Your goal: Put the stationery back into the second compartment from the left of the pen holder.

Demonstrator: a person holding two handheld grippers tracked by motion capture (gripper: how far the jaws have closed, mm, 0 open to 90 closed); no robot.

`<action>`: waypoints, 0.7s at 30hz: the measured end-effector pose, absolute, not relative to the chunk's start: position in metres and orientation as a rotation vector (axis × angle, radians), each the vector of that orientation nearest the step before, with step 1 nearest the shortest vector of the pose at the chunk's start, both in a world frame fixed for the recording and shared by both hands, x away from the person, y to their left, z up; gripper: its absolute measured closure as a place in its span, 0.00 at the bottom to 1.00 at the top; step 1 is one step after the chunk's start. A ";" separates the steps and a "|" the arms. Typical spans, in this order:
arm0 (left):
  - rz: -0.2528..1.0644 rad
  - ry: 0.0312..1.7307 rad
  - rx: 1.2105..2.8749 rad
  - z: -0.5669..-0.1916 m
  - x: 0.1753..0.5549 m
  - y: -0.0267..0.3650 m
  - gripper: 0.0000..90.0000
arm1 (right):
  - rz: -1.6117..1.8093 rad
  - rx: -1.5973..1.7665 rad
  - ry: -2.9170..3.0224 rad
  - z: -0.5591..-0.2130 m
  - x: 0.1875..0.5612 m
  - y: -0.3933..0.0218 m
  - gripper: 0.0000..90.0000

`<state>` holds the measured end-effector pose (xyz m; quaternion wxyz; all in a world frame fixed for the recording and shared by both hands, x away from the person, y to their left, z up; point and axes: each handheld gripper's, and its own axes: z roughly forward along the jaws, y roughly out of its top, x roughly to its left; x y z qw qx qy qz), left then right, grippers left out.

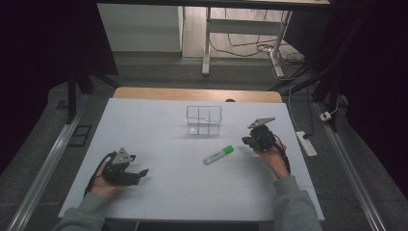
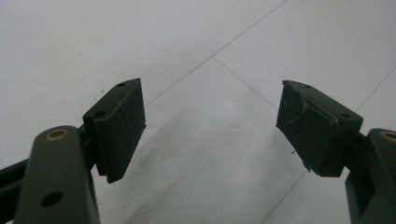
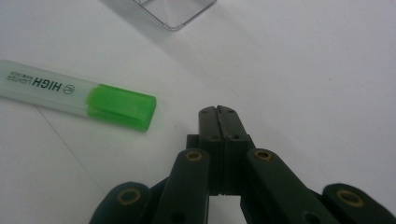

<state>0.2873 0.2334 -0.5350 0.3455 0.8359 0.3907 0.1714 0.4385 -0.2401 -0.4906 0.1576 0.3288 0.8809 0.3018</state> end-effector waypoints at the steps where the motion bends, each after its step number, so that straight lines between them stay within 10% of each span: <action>1: 0.446 1.013 2.170 -0.535 0.287 0.233 0.26 | 0.855 0.933 2.524 -0.492 0.440 -0.240 0.99; 21: 0.448 1.013 2.176 -0.535 0.287 0.233 0.26 | 0.851 0.924 2.596 -0.510 0.445 -0.220 0.99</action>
